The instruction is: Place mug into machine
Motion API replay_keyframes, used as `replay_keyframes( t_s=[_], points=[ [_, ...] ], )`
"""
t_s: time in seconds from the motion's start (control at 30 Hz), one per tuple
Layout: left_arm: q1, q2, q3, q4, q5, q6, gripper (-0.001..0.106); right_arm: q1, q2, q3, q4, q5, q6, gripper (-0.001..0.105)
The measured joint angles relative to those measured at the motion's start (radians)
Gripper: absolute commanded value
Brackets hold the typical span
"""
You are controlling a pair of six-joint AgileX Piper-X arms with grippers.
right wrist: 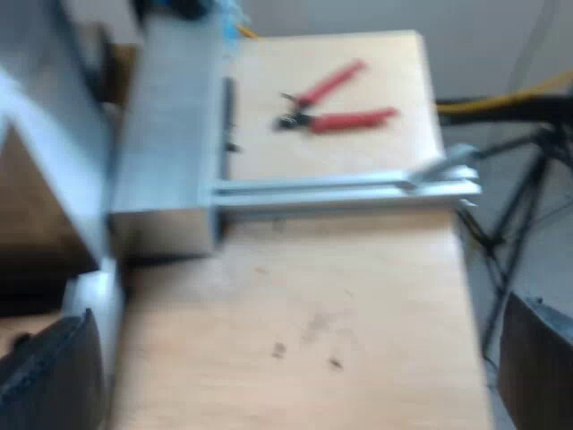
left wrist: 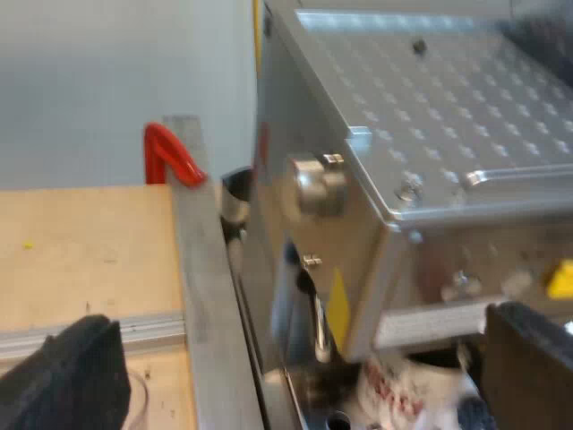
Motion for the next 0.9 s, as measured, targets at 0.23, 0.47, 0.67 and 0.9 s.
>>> replay_keyframes(
  t_s=[0.23,0.47,0.67,0.9],
  points=[
    [0.002,-0.123,-0.001,0.084,0.000,0.026,0.082,-0.112,-0.104,0.008,0.040,-0.049,-0.067,0.081],
    [0.002,-0.272,-0.001,0.193,0.000,0.071,0.082,-0.112,-0.339,0.097,0.090,-0.069,-0.070,0.079],
    [0.002,-0.409,-0.002,0.285,0.000,0.115,0.082,-0.112,-0.570,0.199,0.131,-0.085,-0.070,0.078],
    [0.002,-0.518,-0.005,0.398,0.000,0.136,0.082,-0.112,-0.732,0.273,0.185,-0.095,-0.070,0.078]
  ],
)
